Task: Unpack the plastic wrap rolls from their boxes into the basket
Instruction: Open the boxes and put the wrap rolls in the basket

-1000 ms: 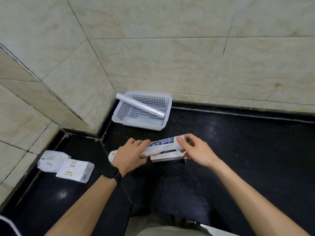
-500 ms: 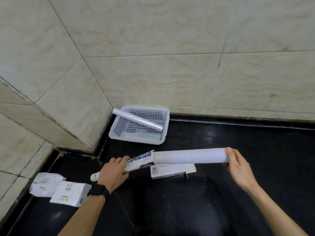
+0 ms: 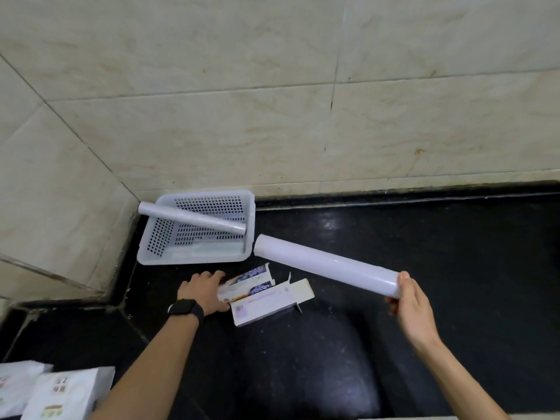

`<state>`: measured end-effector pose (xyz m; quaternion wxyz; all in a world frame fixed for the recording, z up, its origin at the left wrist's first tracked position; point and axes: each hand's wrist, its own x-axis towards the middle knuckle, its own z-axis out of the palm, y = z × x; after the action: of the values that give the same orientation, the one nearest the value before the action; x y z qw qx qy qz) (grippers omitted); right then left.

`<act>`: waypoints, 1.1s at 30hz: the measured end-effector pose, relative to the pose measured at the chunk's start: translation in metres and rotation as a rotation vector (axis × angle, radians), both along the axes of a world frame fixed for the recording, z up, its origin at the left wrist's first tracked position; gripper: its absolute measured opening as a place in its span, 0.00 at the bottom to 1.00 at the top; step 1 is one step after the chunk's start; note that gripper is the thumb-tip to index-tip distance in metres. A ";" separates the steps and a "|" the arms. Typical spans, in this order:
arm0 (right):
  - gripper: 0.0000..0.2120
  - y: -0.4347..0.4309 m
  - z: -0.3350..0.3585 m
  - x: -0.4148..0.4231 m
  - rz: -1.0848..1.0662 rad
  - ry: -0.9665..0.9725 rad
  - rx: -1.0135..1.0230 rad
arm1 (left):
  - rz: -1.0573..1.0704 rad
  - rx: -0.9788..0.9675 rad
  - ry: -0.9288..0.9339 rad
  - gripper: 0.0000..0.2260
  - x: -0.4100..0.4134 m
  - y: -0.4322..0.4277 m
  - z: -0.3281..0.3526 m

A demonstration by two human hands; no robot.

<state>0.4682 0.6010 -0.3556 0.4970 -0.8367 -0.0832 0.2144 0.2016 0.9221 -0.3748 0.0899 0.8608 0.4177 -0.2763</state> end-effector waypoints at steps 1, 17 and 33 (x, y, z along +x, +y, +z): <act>0.22 -0.001 0.000 0.000 0.004 0.003 0.002 | -0.013 -0.007 0.003 0.36 0.002 0.002 0.000; 0.24 0.115 -0.009 -0.052 0.367 0.154 0.044 | 1.145 -0.824 -1.397 0.23 -0.048 0.007 0.050; 0.32 0.325 -0.023 -0.077 0.712 -0.206 -0.269 | 1.237 -0.392 -1.573 0.22 -0.103 0.176 0.046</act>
<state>0.3917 0.9259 -0.3784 0.2664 -0.8304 -0.3886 0.2975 0.0984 1.0977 -0.3291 0.6052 0.4020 0.5593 0.3990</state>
